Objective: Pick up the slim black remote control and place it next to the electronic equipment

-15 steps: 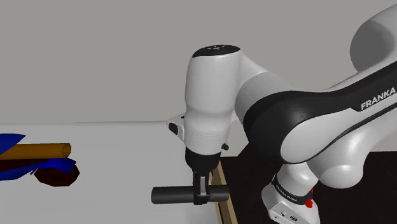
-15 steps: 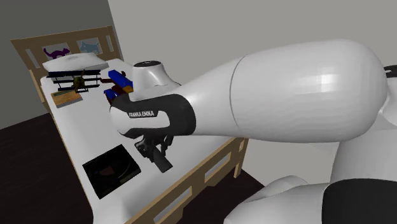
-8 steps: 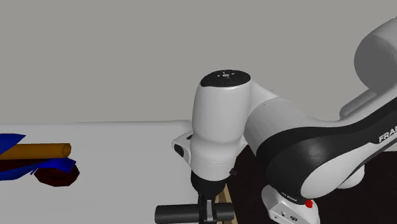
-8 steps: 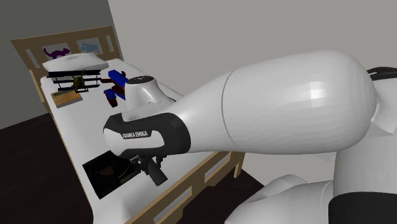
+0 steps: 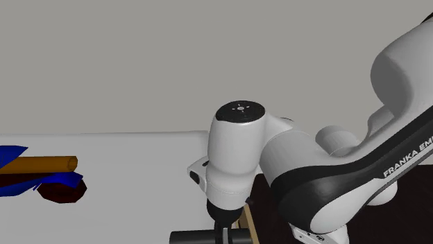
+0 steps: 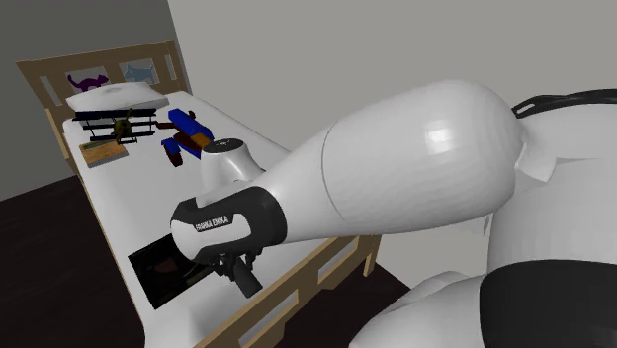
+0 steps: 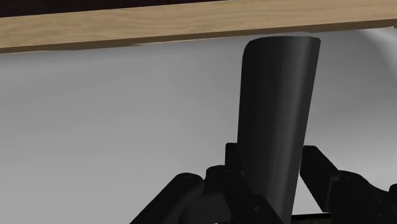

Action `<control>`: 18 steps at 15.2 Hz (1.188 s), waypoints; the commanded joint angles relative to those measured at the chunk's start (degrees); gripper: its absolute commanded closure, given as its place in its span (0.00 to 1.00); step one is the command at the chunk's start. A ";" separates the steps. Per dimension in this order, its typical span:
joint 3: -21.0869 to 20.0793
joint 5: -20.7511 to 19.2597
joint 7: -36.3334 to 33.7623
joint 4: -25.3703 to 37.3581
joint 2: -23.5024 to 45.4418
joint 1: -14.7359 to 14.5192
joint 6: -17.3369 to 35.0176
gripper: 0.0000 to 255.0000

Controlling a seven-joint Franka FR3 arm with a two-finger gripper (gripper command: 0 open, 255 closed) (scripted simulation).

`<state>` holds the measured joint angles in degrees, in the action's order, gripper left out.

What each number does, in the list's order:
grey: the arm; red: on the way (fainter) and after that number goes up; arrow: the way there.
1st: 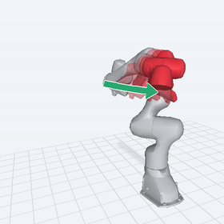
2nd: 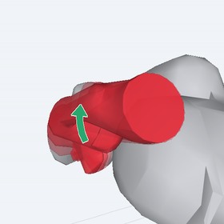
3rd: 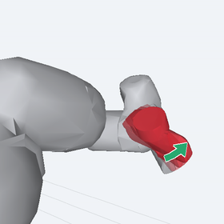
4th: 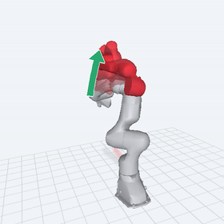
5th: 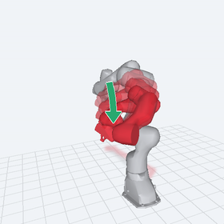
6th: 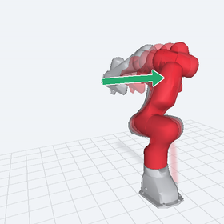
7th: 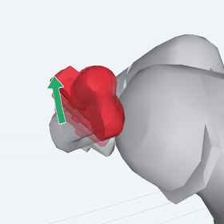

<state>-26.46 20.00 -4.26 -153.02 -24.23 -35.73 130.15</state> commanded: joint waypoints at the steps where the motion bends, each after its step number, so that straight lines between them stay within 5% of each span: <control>1: -0.51 0.14 -0.04 -0.74 1.35 0.03 2.13 1.00; 12: -1.26 0.22 -0.01 -1.92 3.82 0.20 5.74 1.00; 13: -1.26 0.22 -0.01 -1.91 3.82 0.20 5.74 0.00; 18: -1.26 0.22 -0.01 -1.91 3.82 0.20 5.74 0.00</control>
<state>-27.72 20.22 -4.27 -154.94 -20.41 -35.53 135.89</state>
